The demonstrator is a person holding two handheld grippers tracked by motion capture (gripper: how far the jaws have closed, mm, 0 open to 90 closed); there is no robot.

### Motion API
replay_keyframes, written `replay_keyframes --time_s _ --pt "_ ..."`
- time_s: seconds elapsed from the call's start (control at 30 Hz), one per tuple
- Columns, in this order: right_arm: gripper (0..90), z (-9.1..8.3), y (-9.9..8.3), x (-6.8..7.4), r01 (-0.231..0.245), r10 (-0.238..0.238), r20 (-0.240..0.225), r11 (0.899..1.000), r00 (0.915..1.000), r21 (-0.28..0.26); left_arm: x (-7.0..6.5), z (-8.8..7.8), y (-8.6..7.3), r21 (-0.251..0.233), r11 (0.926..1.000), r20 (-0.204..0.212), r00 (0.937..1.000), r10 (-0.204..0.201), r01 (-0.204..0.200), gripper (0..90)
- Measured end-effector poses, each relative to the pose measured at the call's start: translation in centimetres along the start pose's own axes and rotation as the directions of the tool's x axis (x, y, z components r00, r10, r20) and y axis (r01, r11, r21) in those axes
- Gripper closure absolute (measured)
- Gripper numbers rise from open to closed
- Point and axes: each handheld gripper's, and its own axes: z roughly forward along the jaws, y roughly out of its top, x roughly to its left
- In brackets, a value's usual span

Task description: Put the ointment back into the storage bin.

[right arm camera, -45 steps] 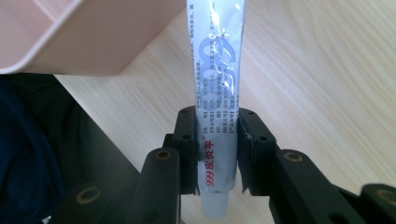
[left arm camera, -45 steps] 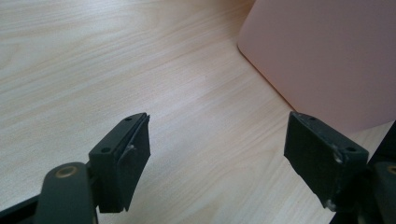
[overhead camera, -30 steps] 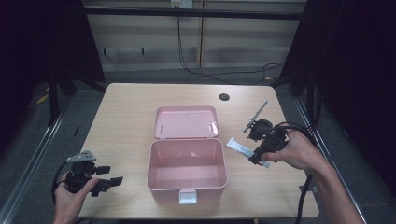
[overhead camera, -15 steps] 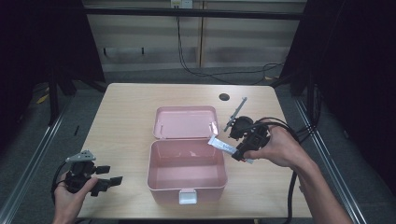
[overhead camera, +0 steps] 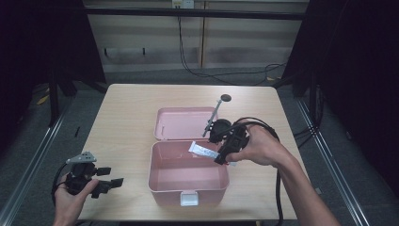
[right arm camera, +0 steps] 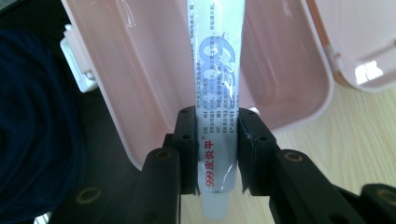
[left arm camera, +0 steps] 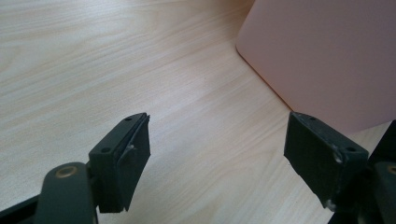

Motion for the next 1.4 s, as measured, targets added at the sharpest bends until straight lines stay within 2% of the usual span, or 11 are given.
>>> replay_keyframes --time_s 0.47,0.73,0.77,0.8,0.87,0.93,1.2,1.4 --pt "72.0 1.8 3.0 1.2 0.087 -0.086 -0.036 0.996 0.9957 0.027 0.0 0.0 0.0 -0.004 1.0000 -0.001 1.0000 -0.001 0.001 22.6" --pt "72.0 3.3 3.9 1.6 0.099 -0.096 -0.069 0.994 0.9930 0.041 0.0 -0.1 0.0 -0.007 1.0000 -0.004 1.0000 0.000 0.000 22.1" --pt "72.0 3.5 4.0 1.6 0.113 -0.110 -0.071 0.993 0.9913 0.039 0.0 -0.1 0.0 -0.008 1.0000 -0.004 1.0000 0.000 0.000 22.1" --pt "71.9 3.7 4.0 1.8 0.105 -0.102 -0.077 0.994 0.9918 0.042 0.0 -0.1 0.0 -0.007 1.0000 -0.004 1.0000 0.001 -0.001 22.1" --pt "72.0 4.2 4.2 1.8 0.126 -0.122 -0.084 0.991 0.9890 0.044 0.0 -0.1 0.0 -0.006 1.0000 -0.005 1.0000 0.000 0.000 22.1" --pt "72.0 4.5 4.4 2.0 0.121 -0.116 -0.091 0.991 0.9891 0.060 0.0 -0.1 0.0 -0.006 1.0000 -0.004 1.0000 0.001 -0.001 22.1" --pt "72.0 6.0 5.0 2.3 0.170 -0.161 -0.117 0.983 0.9801 0.076 0.0 -0.1 0.0 -0.004 1.0000 -0.006 1.0000 0.001 -0.001 22.1" --pt "71.9 7.3 5.3 2.5 0.188 -0.172 -0.145 0.977 0.9743 0.102 0.0 0.0 0.0 -0.005 1.0000 -0.004 1.0000 -0.002 0.002 22.1"
